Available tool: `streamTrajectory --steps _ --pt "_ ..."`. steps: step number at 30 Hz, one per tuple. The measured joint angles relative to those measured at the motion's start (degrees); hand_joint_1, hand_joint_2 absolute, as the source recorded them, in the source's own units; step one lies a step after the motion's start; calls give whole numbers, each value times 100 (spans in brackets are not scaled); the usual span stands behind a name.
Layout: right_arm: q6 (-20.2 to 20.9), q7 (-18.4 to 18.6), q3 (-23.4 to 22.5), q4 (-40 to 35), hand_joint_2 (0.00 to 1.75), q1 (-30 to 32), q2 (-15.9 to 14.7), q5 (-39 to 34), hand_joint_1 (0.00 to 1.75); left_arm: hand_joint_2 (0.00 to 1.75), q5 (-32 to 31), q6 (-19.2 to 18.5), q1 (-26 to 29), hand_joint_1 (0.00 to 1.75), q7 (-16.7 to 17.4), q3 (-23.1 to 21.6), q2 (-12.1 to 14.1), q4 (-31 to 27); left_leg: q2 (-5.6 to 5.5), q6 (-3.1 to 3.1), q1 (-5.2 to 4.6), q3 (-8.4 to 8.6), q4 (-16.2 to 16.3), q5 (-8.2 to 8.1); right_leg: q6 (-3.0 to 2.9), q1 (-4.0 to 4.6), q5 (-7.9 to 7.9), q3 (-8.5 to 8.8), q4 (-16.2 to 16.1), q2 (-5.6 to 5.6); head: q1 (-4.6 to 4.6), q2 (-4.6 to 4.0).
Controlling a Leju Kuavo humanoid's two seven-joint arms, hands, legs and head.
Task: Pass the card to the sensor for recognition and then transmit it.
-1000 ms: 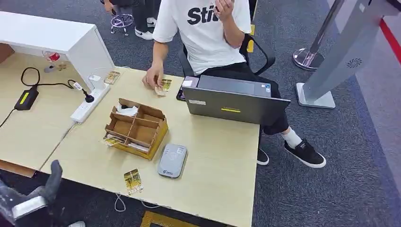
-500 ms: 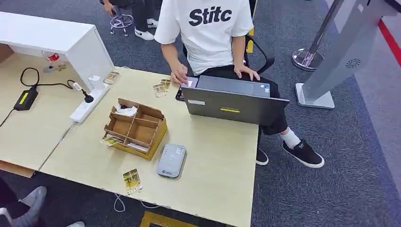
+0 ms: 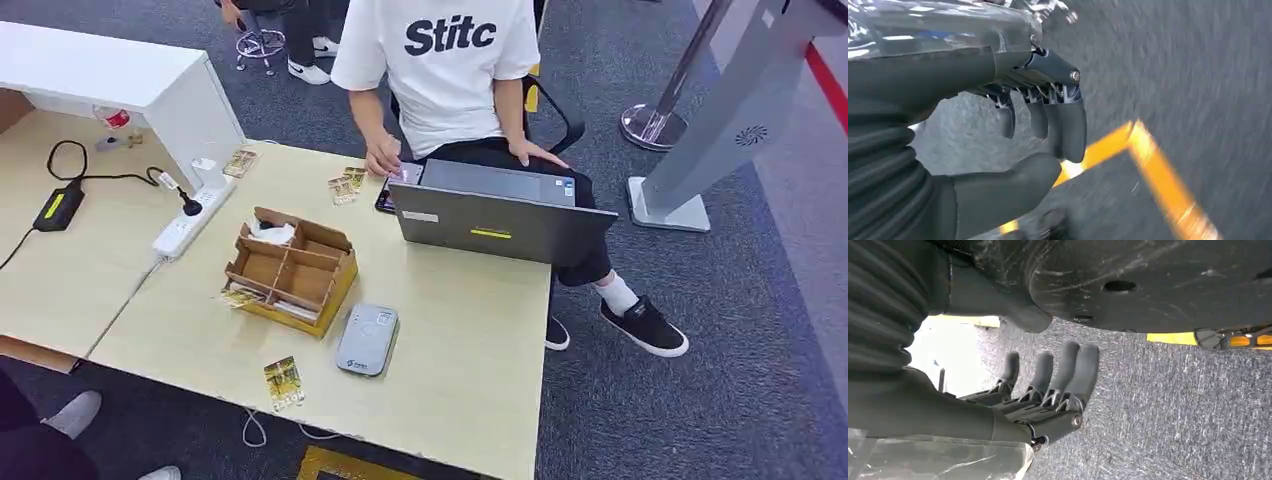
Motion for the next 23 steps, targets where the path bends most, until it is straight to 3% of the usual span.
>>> streamTrajectory --steps 5,10,16,23 --pt "183 -160 26 50 175 -3 -37 -256 0 175 -823 -888 -12 0 -419 -689 39 368 -1 -1 0 1 0 1 -5 1 4 8 2 -1 0 0" --pt "302 -286 26 79 175 -1 -39 -346 0 175 -961 -1340 -21 0 -632 -1066 96 493 0 -3 3 0 0 3 -7 2 4 9 7 0 0 0" --pt "286 -90 26 20 175 -6 -5 -468 0 175 -1081 -1611 -23 0 -444 -1296 168 593 0 -3 10 0 -1 3 -9 3 3 9 7 -1 -2 0" --pt "450 -131 74 17 175 9 -75 -337 0 175 -1066 -1519 -22 0 4 -1359 201 639 0 -3 8 0 0 3 -8 3 4 9 7 -1 0 0"
